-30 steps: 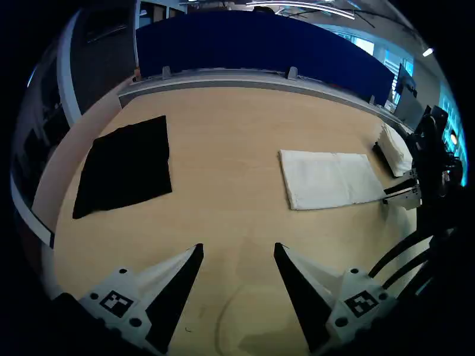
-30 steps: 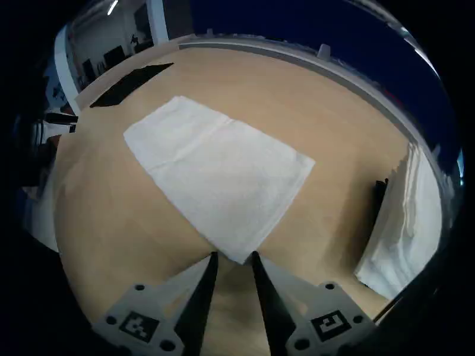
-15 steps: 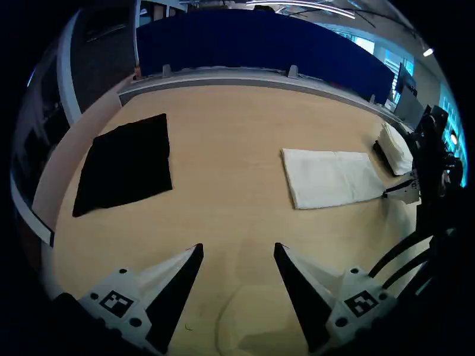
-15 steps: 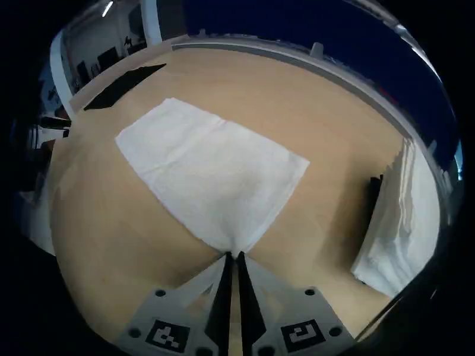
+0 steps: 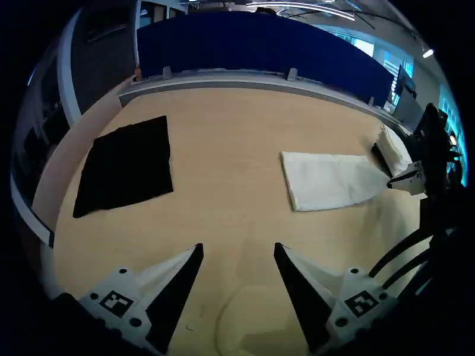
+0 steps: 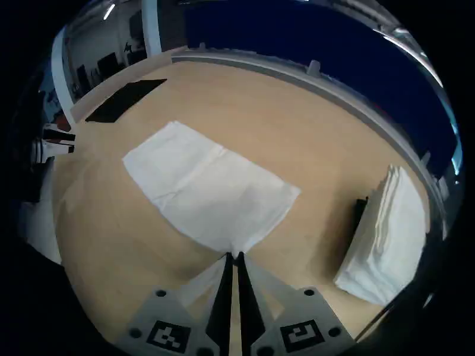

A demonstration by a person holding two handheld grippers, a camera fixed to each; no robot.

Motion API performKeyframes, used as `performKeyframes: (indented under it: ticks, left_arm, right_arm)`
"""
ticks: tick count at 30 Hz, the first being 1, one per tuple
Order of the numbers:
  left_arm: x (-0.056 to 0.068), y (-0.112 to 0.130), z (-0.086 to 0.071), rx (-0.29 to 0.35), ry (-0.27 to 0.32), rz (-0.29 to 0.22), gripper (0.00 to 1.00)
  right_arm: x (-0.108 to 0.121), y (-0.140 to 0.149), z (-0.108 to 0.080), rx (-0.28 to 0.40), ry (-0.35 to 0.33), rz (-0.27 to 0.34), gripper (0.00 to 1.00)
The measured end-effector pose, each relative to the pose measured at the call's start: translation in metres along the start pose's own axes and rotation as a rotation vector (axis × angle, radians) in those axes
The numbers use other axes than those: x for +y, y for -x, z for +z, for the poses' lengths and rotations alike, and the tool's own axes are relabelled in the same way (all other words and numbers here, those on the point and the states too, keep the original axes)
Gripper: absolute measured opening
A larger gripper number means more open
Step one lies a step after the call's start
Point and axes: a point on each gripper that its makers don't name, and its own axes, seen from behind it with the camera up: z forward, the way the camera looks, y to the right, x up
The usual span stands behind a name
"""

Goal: Fold towel

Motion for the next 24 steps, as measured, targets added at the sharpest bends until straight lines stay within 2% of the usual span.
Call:
performKeyframes:
  ticks: [5,12,24]
  left_arm:
    - [-0.002,-0.004,-0.004,0.014,0.002,0.001,0.88]
    - [-0.004,-0.008,-0.008,0.032,0.01,0.0,0.88]
    - [-0.006,-0.01,-0.014,0.045,0.027,-0.009,0.88]
  right_arm:
    - [-0.003,-0.024,-0.015,0.015,0.011,-0.049,0.06]
    - [-0.007,-0.058,-0.029,0.018,0.033,-0.152,0.06]
    - [-0.022,-0.088,-0.024,0.006,0.024,-0.239,0.05]
